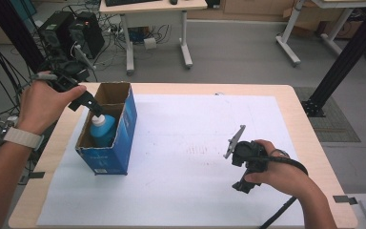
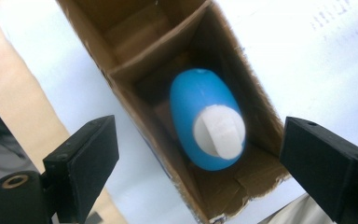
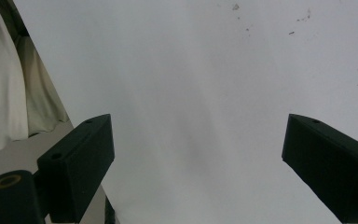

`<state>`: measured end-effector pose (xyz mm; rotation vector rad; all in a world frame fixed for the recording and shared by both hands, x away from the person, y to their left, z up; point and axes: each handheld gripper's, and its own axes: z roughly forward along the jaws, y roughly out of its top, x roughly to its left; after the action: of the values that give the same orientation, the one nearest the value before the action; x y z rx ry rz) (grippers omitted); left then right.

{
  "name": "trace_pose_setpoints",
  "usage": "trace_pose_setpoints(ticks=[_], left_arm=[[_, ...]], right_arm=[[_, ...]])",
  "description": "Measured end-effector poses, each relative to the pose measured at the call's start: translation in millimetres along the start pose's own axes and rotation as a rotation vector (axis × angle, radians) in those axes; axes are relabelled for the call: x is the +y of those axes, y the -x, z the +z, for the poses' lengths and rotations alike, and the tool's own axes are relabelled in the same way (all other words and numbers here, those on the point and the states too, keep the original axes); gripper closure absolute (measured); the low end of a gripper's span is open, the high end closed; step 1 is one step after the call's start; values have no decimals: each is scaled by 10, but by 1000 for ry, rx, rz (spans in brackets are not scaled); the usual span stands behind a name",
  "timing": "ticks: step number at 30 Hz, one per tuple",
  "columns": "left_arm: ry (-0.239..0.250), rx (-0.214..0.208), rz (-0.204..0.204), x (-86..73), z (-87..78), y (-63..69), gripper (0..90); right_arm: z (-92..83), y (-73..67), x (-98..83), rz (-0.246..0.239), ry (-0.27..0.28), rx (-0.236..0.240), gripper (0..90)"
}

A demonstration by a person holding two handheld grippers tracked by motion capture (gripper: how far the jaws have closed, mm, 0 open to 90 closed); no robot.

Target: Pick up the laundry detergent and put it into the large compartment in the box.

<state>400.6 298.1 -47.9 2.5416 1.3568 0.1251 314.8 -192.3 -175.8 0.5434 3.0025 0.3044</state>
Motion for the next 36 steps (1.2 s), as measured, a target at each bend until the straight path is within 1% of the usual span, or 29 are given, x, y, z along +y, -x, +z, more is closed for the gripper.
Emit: trace_pose_setpoints(ticks=[1, 3, 4, 5, 7, 8, 10, 11, 12, 13, 14, 16, 18, 21, 23, 25, 27, 28, 29, 31, 33, 35, 36], left_arm=[[7, -2, 14, 2, -25, -1, 94], [12, -20, 61, 43, -86, -21, 58], [17, -26, 91, 59, -113, -33, 53], [18, -29, 108, 77, -131, -35, 52], [14, -19, 143, 131, -156, -7, 49], [4, -22, 160, 175, -164, -4, 47], [-12, -26, 182, 250, -181, 7, 49], [-27, -36, 204, 303, -185, 7, 45], [-33, -38, 212, 329, -188, 13, 49], [-35, -36, 218, 355, -189, 24, 48], [-50, -32, 236, 402, -186, 43, 44], [-53, -21, 254, 438, -192, 68, 50], [-54, -10, 282, 470, -200, 92, 52], [-70, 23, 340, 533, -194, 172, 62], [-81, 38, 383, 574, -186, 228, 75], [-86, 52, 418, 606, -179, 276, 90], [-90, 51, 464, 651, -181, 317, 89], [-89, 40, 485, 673, -175, 326, 90], [-95, 35, 491, 695, -170, 339, 89], [-108, 26, 528, 750, -147, 373, 88], [-117, 30, 569, 792, -114, 426, 84], [-118, 24, 595, 825, -90, 465, 81], [-117, 25, 616, 839, -84, 491, 78]], right_arm=[[4, 0, -2, 3, 1, 0, 88], [8, -3, -3, 6, -1, 0, 89], [9, -8, -5, 8, -1, 0, 88], [8, -16, -7, 11, 0, -2, 89], [-4, -32, -16, 13, 2, -4, 89], [-11, -38, -21, 15, 4, -5, 89], [-25, -52, -25, 17, 6, -9, 89], [-31, -57, -30, 20, 8, -11, 89], [-40, -60, -32, 20, 9, -11, 89], [-41, -64, -39, 20, 12, -14, 89], [-45, -69, -43, 22, 14, -15, 88], [-48, -70, -49, 24, 14, -14, 88], [-46, -71, -59, 28, 14, -15, 88], [-45, -66, -76, 37, 15, -16, 88], [-44, -65, -90, 40, 17, -15, 88], [-46, -62, -101, 45, 16, -14, 88], [-52, -64, -113, 49, 16, -16, 88], [-59, -66, -127, 53, 18, -17, 88], [-64, -71, -144, 59, 23, -17, 88], [-64, -73, -160, 58, 25, -15, 88], [-62, -80, -171, 62, 24, -15, 88], [-61, -82, -183, 66, 24, -14, 88], [-60, -84, -190, 64, 25, -17, 88]])
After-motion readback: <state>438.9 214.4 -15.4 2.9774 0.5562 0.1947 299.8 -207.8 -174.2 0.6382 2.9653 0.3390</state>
